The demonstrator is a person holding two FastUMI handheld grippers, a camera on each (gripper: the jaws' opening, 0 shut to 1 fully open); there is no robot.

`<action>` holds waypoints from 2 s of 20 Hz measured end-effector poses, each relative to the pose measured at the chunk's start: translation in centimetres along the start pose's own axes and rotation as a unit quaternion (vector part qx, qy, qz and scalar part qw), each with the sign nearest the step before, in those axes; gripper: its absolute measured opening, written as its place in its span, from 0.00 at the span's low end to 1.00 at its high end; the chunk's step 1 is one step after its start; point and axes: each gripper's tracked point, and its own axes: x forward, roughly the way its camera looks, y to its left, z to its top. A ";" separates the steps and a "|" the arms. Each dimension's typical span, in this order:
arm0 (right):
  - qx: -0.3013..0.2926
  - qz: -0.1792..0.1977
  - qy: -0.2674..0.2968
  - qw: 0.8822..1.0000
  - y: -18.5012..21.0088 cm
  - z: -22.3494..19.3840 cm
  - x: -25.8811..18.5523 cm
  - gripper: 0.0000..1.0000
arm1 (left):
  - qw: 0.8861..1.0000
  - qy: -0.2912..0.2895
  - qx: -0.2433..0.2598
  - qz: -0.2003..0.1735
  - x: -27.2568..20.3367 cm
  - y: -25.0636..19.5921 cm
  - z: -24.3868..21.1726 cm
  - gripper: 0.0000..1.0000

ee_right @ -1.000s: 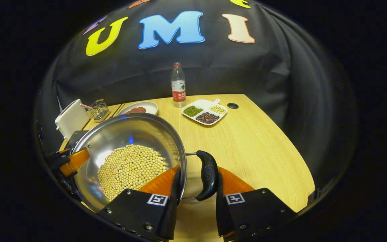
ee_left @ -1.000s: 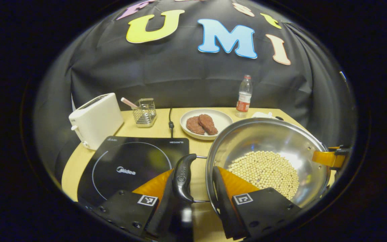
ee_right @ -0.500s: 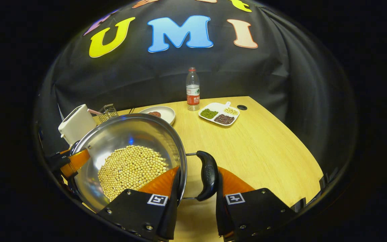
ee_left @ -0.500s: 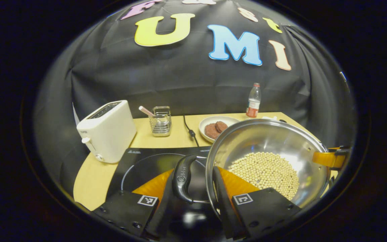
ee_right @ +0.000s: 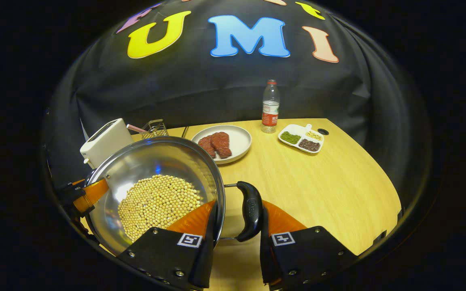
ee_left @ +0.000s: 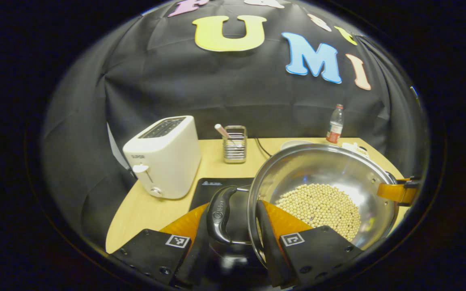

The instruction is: First push the handle of the pot to place it horizontally, then grasp the pot with both hands and set it on the induction cooktop.

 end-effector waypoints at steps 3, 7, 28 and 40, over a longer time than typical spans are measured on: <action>-0.004 0.013 0.004 1.000 3.1 0.1 1.2 0.47 | 1.000 0.004 -0.005 0.017 0.7 3.4 -0.4 0.63; 0.000 0.020 0.014 1.000 5.9 -0.2 2.3 0.41 | 1.000 0.015 -0.002 0.026 1.7 6.3 -0.7 0.68; 0.032 0.039 -0.188 0.981 -15.5 1.8 -12.4 0.99 | 0.978 -0.209 0.013 0.005 -17.7 -14.8 10.0 0.96; -0.065 0.028 -0.346 0.936 -21.2 -0.9 -28.9 0.98 | 0.956 -0.277 0.069 -0.072 -34.6 -30.9 5.6 1.00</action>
